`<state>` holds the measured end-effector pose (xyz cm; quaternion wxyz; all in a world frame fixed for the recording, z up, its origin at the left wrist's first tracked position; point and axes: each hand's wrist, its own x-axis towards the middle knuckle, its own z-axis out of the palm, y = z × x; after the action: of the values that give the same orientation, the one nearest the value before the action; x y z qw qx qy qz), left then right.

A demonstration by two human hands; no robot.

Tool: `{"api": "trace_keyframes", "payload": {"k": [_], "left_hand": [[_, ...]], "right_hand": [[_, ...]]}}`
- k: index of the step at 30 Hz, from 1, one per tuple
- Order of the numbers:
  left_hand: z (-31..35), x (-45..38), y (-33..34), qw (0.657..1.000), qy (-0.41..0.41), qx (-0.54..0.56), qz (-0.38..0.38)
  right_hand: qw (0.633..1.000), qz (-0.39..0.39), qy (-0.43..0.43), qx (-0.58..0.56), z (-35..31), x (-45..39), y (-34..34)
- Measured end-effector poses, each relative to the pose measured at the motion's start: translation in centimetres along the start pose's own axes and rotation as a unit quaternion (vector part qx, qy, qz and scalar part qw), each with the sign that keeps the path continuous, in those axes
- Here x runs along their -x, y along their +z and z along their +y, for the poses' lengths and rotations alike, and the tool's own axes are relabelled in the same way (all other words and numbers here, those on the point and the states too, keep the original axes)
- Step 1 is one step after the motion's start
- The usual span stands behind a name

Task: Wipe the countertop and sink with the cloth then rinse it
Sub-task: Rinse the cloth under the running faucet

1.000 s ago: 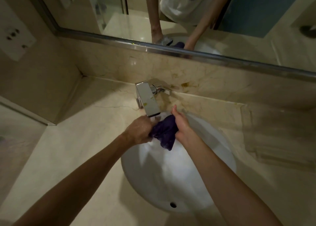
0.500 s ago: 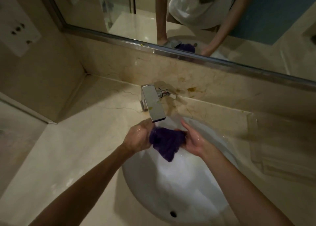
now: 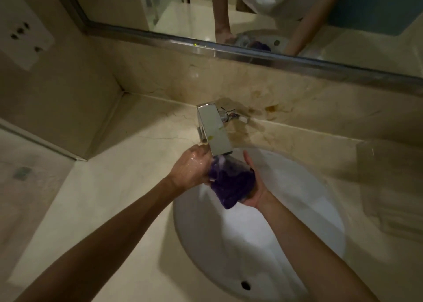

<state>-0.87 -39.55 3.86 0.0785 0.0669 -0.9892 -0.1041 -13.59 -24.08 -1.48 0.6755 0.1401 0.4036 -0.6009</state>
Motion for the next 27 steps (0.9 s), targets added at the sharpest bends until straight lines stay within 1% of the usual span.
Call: {"api": "trace_keyframes", "payload": {"k": [2, 3, 5, 6, 8, 9, 10, 12, 15, 17, 19, 20, 23, 25, 26, 27], "left_hand": [[0.0, -0.3, -0.1, 0.992, 0.085, -0.027, 0.088], [-0.2, -0.3, 0.1, 0.987, 0.116, -0.023, 0.11], [-1.0, 0.1, 1.1, 0.983, 0.147, -0.012, 0.107], [-1.4, 0.3, 1.5, 0.982, 0.155, -0.025, 0.104], [-1.9, 0.5, 1.7, 0.976, 0.178, -0.073, 0.105], [-2.1, 0.4, 1.5, 0.971, 0.195, -0.086, 0.106], [-2.1, 0.4, 1.2, 0.966, 0.213, -0.092, 0.111], [-2.3, 0.2, 1.0, 0.959, 0.24, -0.095, 0.118], [-2.4, -0.1, 1.0, 0.957, 0.239, -0.102, 0.131], [-2.5, -0.3, 0.9, 0.956, 0.236, -0.105, 0.137], [-2.8, -0.3, 1.1, 0.953, 0.248, -0.117, 0.132], [-2.9, -0.2, 1.2, 0.952, 0.258, -0.118, 0.12], [-2.9, 0.2, 1.4, 0.954, 0.281, -0.093, 0.041], [-2.3, 0.2, 1.2, 0.961, 0.265, -0.079, -0.009], [-1.8, 0.2, 1.1, 0.968, 0.241, -0.067, -0.03], [-0.9, 0.2, 0.9, 0.976, 0.202, -0.057, -0.053]], "right_hand": [[0.999, 0.019, 0.01, 0.025, -0.4, -0.6, -0.5], [0.997, 0.036, 0.001, 0.066, 0.0, -0.6, -0.6], [0.992, 0.06, 0.003, 0.113, 0.1, -0.1, -1.1], [0.993, 0.027, 0.029, 0.114, -0.2, 0.3, -0.9], [0.992, -0.074, 0.082, 0.068, -0.6, 0.9, -0.5], [0.985, -0.117, 0.114, 0.052, -0.6, 0.6, -0.5], [0.976, -0.152, 0.134, 0.073, -0.3, 0.2, -0.6], [0.955, -0.229, 0.14, 0.128, 0.8, -0.5, -1.0], [0.92, -0.329, 0.155, 0.146, 0.7, -0.7, -0.8], [0.906, -0.354, 0.173, 0.158, 0.3, 0.3, -0.6], [0.906, -0.333, 0.189, 0.179, -0.3, 1.3, -0.7], [0.908, -0.309, 0.197, 0.201, -0.7, 1.9, -0.9], [0.912, -0.22, 0.202, 0.283, -2.3, 4.4, -0.5], [0.889, -0.173, 0.169, 0.389, -3.4, 6.2, 0.9], [0.867, -0.143, 0.143, 0.456, -3.8, 6.8, 1.7], [0.836, -0.105, 0.114, 0.527, -4.0, 7.3, 2.3]]}}
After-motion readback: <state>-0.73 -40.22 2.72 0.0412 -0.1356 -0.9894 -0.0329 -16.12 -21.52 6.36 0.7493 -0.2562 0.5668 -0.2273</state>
